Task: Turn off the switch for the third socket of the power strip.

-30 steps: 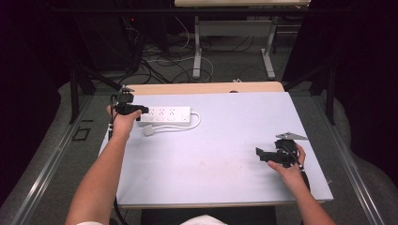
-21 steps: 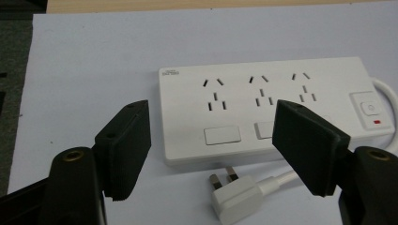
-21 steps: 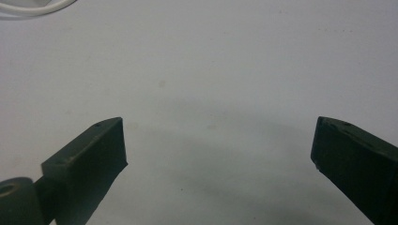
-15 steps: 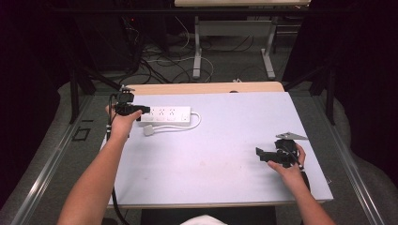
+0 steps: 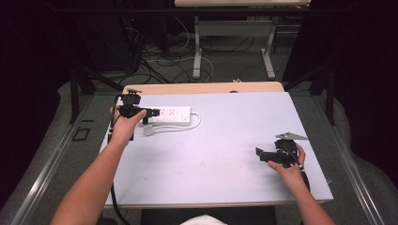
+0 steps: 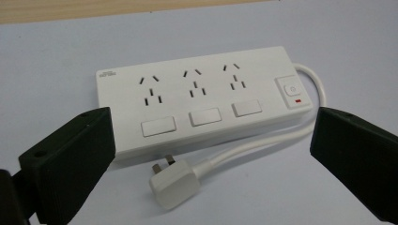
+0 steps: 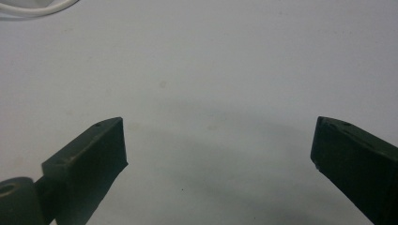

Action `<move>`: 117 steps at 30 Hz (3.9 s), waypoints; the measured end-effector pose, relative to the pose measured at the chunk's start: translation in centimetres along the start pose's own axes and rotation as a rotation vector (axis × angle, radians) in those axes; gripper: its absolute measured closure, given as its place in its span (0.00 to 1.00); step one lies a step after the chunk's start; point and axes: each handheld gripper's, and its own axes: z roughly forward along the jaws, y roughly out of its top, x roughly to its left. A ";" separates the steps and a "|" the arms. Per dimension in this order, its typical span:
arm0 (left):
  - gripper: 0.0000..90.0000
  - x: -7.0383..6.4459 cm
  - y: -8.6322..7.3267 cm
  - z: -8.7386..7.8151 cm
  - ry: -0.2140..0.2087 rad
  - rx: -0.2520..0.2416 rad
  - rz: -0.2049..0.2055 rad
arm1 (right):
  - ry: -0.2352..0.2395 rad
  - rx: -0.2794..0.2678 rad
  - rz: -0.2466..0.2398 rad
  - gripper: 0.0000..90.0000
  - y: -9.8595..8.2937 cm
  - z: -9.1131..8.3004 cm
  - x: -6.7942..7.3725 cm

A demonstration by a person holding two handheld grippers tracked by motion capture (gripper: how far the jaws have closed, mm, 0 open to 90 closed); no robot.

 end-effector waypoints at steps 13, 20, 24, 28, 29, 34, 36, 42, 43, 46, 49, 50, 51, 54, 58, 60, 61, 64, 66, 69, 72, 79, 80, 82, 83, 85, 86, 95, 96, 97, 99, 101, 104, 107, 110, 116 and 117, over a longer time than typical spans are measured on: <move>0.00 -3.5 -1.3 -0.4 -0.059 0.000 0.126 | -0.001 0.000 -0.001 0.04 0.0 -0.1 0.1; 0.00 -4.0 -2.3 -0.7 -0.089 -0.015 0.139 | -0.002 0.000 -0.007 0.04 0.0 0.0 0.1; 0.00 -4.2 -3.0 -1.0 -0.087 -0.026 0.151 | -0.003 0.000 -0.007 0.04 0.0 0.0 0.1; 0.00 -4.4 -3.6 -1.5 -0.107 -0.028 0.154 | 0.000 0.001 -0.012 0.04 0.0 0.0 0.1; 0.00 -4.4 -3.8 -1.6 -0.109 -0.032 0.155 | -0.001 0.001 -0.010 0.04 0.0 0.0 0.1; 0.00 -4.7 -4.6 -2.2 -0.104 -0.053 0.173 | -0.002 0.000 -0.014 0.04 0.0 0.0 0.1; 0.00 -4.8 -4.9 -2.5 -0.108 -0.059 0.171 | -0.002 -0.001 -0.015 0.04 0.0 0.0 0.1; 0.00 -5.3 -6.0 -3.2 -0.116 -0.079 0.171 | 0.001 0.000 -0.011 0.04 0.0 0.0 0.2; 0.00 -5.3 -6.2 -3.3 -0.120 -0.084 0.170 | 0.001 0.000 -0.012 0.04 0.0 0.0 0.2; 0.00 -5.4 -6.7 -3.7 -0.122 -0.103 0.164 | 0.001 0.000 -0.011 0.04 0.0 0.0 0.2; 0.00 -5.4 -7.3 -4.0 -0.123 -0.112 0.154 | 0.001 0.000 -0.010 0.04 0.0 0.0 0.2; 0.00 -5.4 -7.5 -4.0 -0.125 -0.114 0.151 | 0.001 0.000 -0.011 0.04 0.0 0.0 0.2; 0.00 -5.4 -7.7 -4.1 -0.121 -0.112 0.149 | 0.000 0.000 -0.012 0.04 0.0 0.0 0.2; 0.00 -5.4 -8.2 -4.1 -0.108 -0.118 0.148 | 0.000 0.000 -0.010 0.04 0.0 0.0 0.2; 0.00 -5.4 -9.1 -4.0 -0.102 -0.121 0.150 | 0.000 0.001 -0.009 0.04 0.0 0.0 0.2; 0.00 -5.3 -9.5 -3.9 -0.098 -0.124 0.145 | 0.000 0.002 -0.008 0.04 0.0 0.0 0.2; 0.00 -5.2 -9.8 -3.8 -0.100 -0.128 0.144 | 0.000 0.002 -0.008 0.04 0.0 0.0 0.2; 0.00 -5.0 -10.6 -3.4 -0.100 -0.125 0.134 | -0.001 0.001 -0.013 0.04 0.0 0.0 0.2; 0.00 -4.9 -11.0 -3.1 -0.095 -0.125 0.130 | -0.001 0.001 -0.012 0.04 0.0 0.0 0.2; 0.00 -4.7 -11.6 -2.8 -0.073 -0.122 0.148 | 0.000 0.000 -0.012 0.04 0.0 0.0 0.2; 0.00 -4.5 -12.2 -2.5 -0.079 -0.126 0.129 | -0.001 0.000 -0.012 0.04 0.0 0.0 0.2; 0.00 -3.9 -13.5 -1.8 -0.071 -0.126 0.101 | -0.002 0.000 -0.013 0.04 0.0 -0.1 0.2; 0.00 -3.8 -13.7 -1.6 -0.072 -0.130 0.090 | -0.002 0.000 -0.013 0.04 0.0 -0.1 0.2; 0.00 -3.6 -14.1 -1.4 -0.065 -0.129 0.095 | -0.001 0.001 -0.011 0.04 0.0 -0.1 0.2; 0.00 -3.4 -14.2 -1.3 -0.062 -0.127 0.094 | -0.001 0.000 -0.012 0.04 0.0 -0.1 0.2; 0.00 -3.2 -14.5 -1.2 -0.060 -0.133 0.085 | -0.001 0.000 -0.011 0.04 0.0 -0.1 0.2; 0.00 -3.2 -14.5 -1.1 -0.061 -0.138 0.076 | -0.001 0.000 -0.011 0.04 0.0 0.0 0.2; 0.00 -2.6 -15.1 -0.7 -0.038 -0.141 0.073 | 0.001 0.001 -0.014 0.04 0.0 0.0 0.2; 0.00 -2.5 -15.2 -0.6 -0.031 -0.132 0.081 | 0.001 0.001 -0.014 0.04 0.0 0.0 0.2; 0.00 -2.4 -15.2 -0.6 -0.031 -0.128 0.083 | 0.001 0.001 -0.014 0.04 0.0 0.0 0.3; 0.00 -2.3 -15.3 -0.5 -0.031 -0.130 0.074 | 0.001 0.000 -0.018 0.04 0.0 0.0 0.2; 0.00 -2.2 -15.4 -0.4 -0.026 -0.121 0.073 | 0.001 0.000 -0.018 0.04 -0.1 0.0 0.2; 0.00 -2.1 -15.6 -0.2 -0.015 -0.120 0.080 | 0.000 0.004 -0.015 0.04 -0.1 0.0 0.3; 0.00 -2.1 -15.7 -0.2 -0.008 -0.115 0.083 | 0.000 0.003 -0.021 0.04 -0.1 0.1 0.3; 0.00 -2.1 -15.7 -0.2 -0.009 -0.103 0.091 | 0.004 0.003 -0.023 0.04 -0.1 0.1 0.3; 0.00 -2.1 -15.8 -0.1 -0.006 -0.111 0.091 | 0.003 0.005 -0.025 0.04 -0.1 0.1 0.3; 0.00 -2.1 -15.8 -0.1 -0.007 -0.110 0.090 | 0.004 0.006 -0.026 0.04 -0.1 0.1 0.3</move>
